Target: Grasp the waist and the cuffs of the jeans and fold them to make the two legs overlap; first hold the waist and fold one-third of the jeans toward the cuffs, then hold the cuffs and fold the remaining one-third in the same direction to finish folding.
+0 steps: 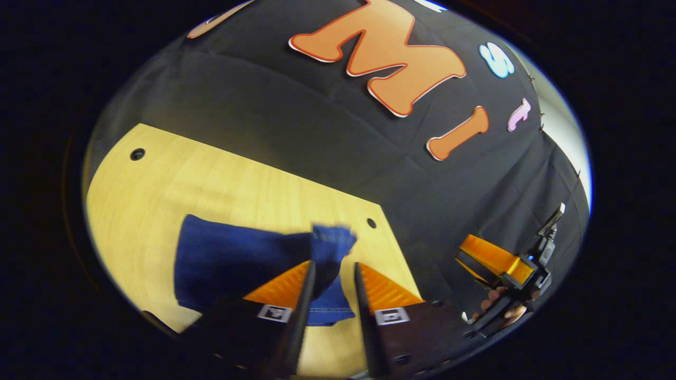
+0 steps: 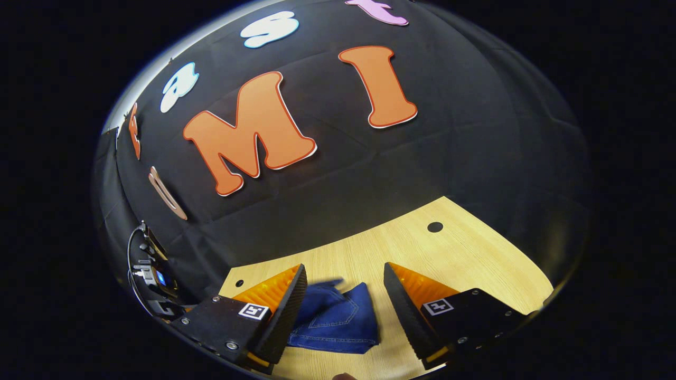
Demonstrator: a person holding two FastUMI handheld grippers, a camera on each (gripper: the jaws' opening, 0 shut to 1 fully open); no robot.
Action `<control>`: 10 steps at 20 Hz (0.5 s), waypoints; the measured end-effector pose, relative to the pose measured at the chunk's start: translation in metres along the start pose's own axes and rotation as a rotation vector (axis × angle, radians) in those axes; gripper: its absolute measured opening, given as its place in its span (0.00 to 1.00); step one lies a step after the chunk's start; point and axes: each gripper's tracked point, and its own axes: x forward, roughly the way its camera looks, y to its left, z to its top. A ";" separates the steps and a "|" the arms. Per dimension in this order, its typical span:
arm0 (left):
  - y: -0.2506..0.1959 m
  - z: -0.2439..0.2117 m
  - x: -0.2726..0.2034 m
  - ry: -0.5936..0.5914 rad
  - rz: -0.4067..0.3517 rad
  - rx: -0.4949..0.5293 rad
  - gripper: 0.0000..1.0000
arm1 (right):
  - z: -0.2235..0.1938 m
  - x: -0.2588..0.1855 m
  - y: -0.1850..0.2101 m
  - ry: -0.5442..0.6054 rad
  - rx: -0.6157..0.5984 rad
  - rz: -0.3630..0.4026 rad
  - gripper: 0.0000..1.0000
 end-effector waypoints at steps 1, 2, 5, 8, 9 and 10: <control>0.000 0.003 -0.003 -0.011 -0.001 0.019 0.66 | 0.002 0.002 0.001 -0.009 -0.005 -0.002 0.91; -0.002 0.007 -0.007 -0.027 -0.003 0.039 0.76 | 0.003 0.002 0.003 -0.015 -0.008 0.003 0.91; -0.003 0.025 -0.030 -0.107 0.011 0.096 0.89 | 0.014 0.002 0.015 -0.062 -0.039 0.010 0.91; -0.002 0.047 -0.052 -0.194 0.058 0.168 0.95 | 0.016 0.002 0.035 -0.086 -0.110 0.036 0.91; -0.001 0.055 -0.060 -0.224 0.079 0.192 0.96 | 0.017 0.001 0.041 -0.096 -0.138 0.044 0.91; 0.001 0.063 -0.070 -0.255 0.103 0.221 0.96 | 0.018 -0.002 0.048 -0.110 -0.167 0.054 0.91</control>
